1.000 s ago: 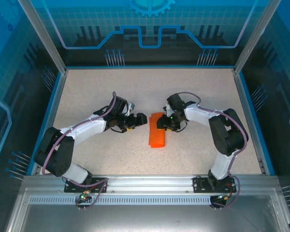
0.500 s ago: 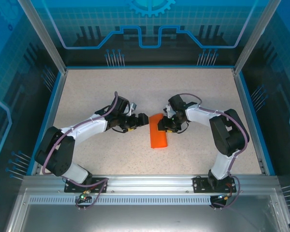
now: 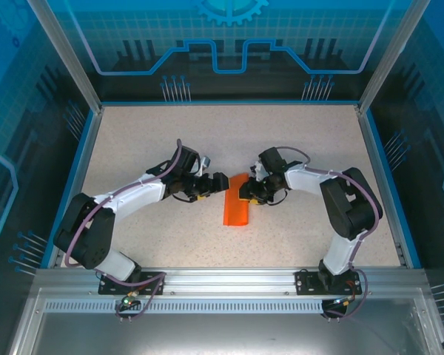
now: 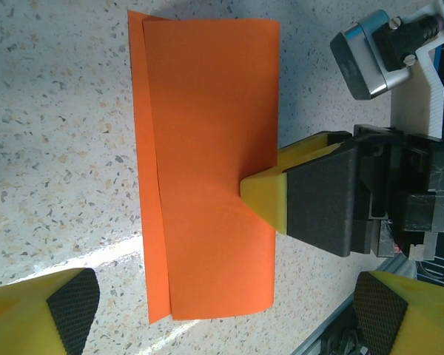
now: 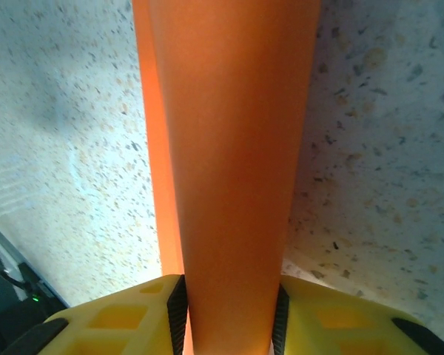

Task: Fold a paper plane with a square sheet of paper (pick it up from the middle)
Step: Fold the square sheet of paper in half at the center of the table.

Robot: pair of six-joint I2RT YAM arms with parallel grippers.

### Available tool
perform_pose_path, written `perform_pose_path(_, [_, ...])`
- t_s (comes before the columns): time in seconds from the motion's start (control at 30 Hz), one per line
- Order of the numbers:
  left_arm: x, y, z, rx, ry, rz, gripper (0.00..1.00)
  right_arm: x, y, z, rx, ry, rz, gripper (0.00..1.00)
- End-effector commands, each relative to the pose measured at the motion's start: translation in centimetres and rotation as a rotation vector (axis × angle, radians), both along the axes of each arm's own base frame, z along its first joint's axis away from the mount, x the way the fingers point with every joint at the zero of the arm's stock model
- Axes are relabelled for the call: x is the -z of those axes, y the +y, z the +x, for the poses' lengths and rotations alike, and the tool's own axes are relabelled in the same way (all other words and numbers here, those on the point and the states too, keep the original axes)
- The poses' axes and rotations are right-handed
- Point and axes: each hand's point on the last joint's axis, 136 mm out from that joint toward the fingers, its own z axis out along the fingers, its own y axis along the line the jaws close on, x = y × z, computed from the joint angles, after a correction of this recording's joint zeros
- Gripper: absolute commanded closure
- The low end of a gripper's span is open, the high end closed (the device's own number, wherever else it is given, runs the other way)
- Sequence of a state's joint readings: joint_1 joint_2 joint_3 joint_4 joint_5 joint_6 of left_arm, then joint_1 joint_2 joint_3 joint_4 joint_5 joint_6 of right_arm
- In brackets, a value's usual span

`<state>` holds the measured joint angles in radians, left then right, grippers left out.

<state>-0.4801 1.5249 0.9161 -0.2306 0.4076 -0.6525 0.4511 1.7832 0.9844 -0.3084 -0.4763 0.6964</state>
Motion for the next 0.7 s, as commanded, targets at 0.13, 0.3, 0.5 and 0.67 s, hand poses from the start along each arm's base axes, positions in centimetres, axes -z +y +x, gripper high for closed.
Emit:
perform_pose_path(0.13, [-0.4,-0.1,0.3,0.004,-0.011,0.014,0.07,-3.2,2.2,1.1,0.128,-0.039,0.122,0.63])
perform_pose_path(0.3, [-0.3,-0.2,0.3,0.005,-0.008,0.014,0.07,-0.9,2.3,0.5,0.187,-0.014,0.036,0.62])
perform_pose_path(0.5, [-0.3,-0.1,0.3,0.006,-0.006,0.019,0.07,0.7,1.4,-0.1,0.206,-0.012,-0.036,0.61])
perform_pose_path(0.67, [-0.1,-0.2,0.3,0.005,-0.006,0.017,0.07,0.2,1.1,-0.3,0.181,-0.029,-0.049,0.56])
